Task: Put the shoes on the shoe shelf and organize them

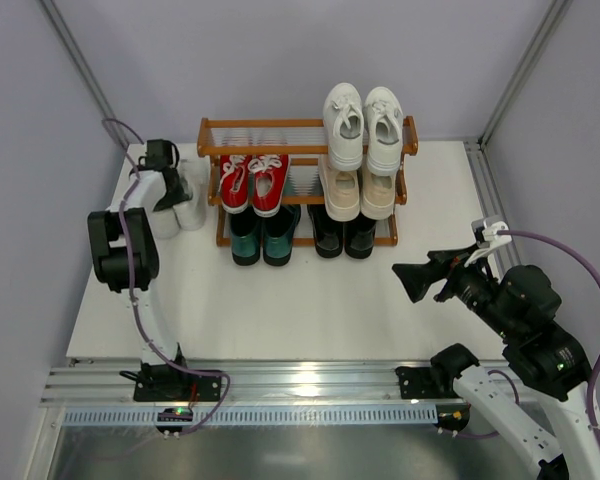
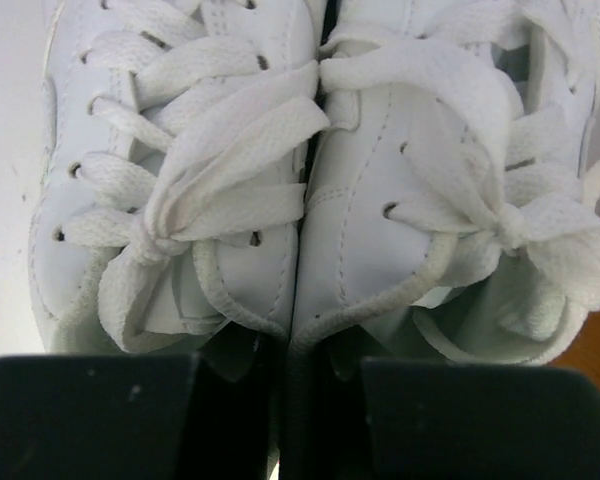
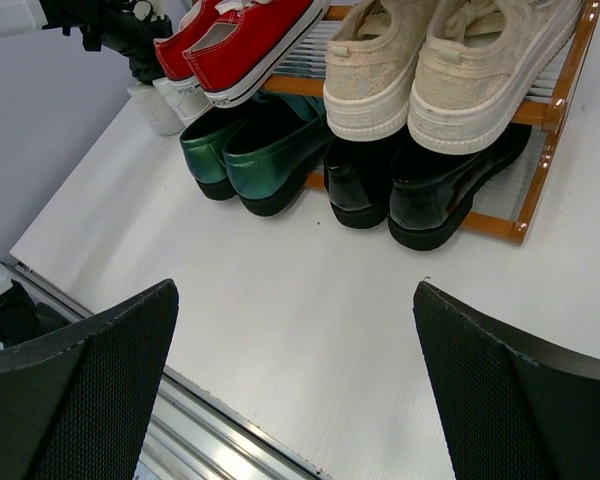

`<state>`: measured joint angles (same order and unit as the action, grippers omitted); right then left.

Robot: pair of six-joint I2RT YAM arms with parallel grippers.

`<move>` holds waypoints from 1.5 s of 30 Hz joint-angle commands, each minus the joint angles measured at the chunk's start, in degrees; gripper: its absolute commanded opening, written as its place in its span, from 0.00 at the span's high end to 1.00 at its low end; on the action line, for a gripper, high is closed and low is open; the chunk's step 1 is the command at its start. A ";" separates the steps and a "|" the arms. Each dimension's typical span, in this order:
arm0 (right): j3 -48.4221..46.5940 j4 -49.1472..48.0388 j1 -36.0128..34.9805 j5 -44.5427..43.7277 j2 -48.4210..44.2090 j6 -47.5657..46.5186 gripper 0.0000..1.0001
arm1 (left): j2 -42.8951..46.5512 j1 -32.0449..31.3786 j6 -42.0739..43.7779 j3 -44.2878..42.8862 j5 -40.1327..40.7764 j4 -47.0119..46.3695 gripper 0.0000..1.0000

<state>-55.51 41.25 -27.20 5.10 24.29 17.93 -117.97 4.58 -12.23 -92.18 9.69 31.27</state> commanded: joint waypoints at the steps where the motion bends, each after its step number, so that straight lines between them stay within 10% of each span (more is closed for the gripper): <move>1: -0.13 -1.62 -0.04 0.78 -0.39 0.26 0.00 | 4.40 2.63 -9.91 4.20 4.98 7.67 1.00; 26: -0.39 -2.23 -0.05 1.31 0.75 0.87 0.00 | 52.04 -5.27 -17.22 10.00 16.50 -1.37 1.00; 45: -1.89 -2.06 -0.05 0.61 2.51 1.05 0.00 | 47.32 -31.81 -11.68 -15.04 14.39 6.79 1.00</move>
<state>-55.57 41.21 -27.20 5.72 26.04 18.44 -69.63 -25.15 -25.06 -101.01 21.37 48.88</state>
